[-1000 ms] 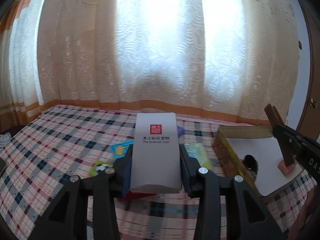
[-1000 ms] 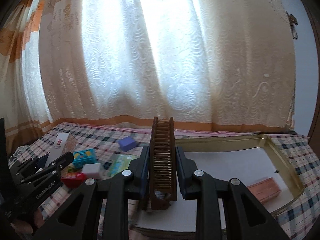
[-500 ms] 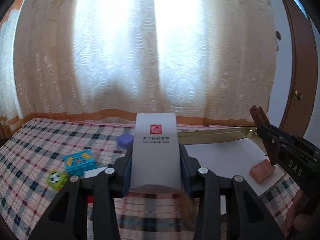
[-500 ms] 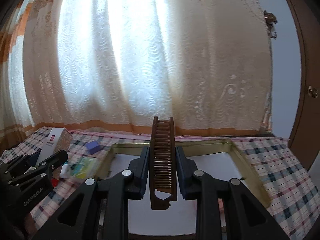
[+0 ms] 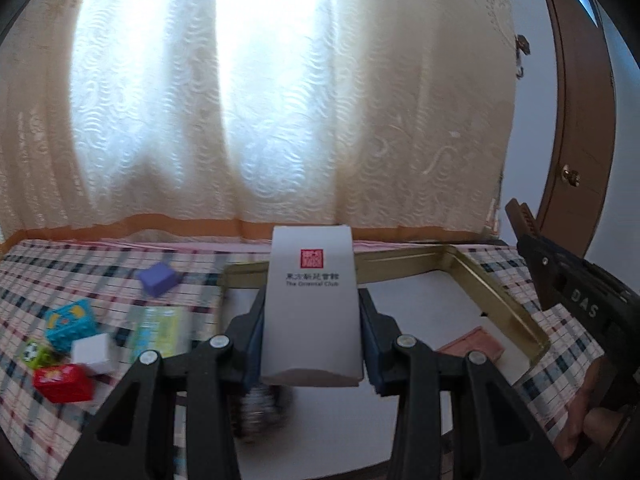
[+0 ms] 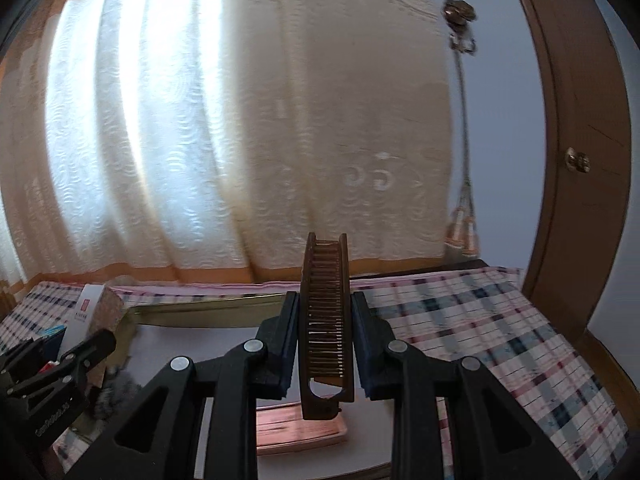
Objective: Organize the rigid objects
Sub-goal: 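Place the comb in the tray with the right gripper while the left places the white box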
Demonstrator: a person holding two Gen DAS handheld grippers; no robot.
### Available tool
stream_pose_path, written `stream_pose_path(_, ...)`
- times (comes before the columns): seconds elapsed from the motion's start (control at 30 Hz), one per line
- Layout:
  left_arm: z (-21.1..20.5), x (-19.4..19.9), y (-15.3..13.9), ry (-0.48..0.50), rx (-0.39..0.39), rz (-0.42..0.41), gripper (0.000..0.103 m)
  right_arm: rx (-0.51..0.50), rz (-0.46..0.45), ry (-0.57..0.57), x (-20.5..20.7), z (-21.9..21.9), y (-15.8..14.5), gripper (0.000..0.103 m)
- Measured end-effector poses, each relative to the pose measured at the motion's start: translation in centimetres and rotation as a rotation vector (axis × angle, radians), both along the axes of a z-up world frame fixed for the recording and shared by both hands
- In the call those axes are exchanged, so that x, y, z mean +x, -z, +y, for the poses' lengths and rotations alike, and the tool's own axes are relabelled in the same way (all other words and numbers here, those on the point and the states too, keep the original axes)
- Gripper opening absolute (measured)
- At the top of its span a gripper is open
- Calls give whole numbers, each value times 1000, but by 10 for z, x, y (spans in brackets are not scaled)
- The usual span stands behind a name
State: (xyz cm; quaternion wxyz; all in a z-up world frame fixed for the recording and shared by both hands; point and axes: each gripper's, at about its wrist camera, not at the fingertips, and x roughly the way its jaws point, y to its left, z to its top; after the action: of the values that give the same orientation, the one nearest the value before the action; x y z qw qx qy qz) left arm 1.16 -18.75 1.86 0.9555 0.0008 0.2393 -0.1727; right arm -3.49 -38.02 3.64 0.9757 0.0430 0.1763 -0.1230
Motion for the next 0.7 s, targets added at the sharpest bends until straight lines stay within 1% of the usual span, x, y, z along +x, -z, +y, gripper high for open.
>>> stream_pose_path(0.07,-11,1,3,14,12,2,40,-12,10,23,3,-8,2,28)
stream_pose_path(0.13,-20,4,8,12,25,14,40,2,34,26,11,-14,7,28)
stream_pose_path(0.2,-28,9,14,8,30,53,40,6,65,26,18,-16,12,28)
stream_pose_path(0.27,-35,12,18,1,44,81,40,-16,88,29,25,-14,17,28)
stream_pose_path(0.33,-38,15,22,-2,54,96,40,-30,104,28,30,-12,20,28)
stream_pose_path(0.57,-43,19,26,-16,83,114,40,-28,166,30,44,-9,34,28)
stream_pose_path(0.7,-46,24,31,-24,98,143,40,-16,182,37,46,-10,37,28)
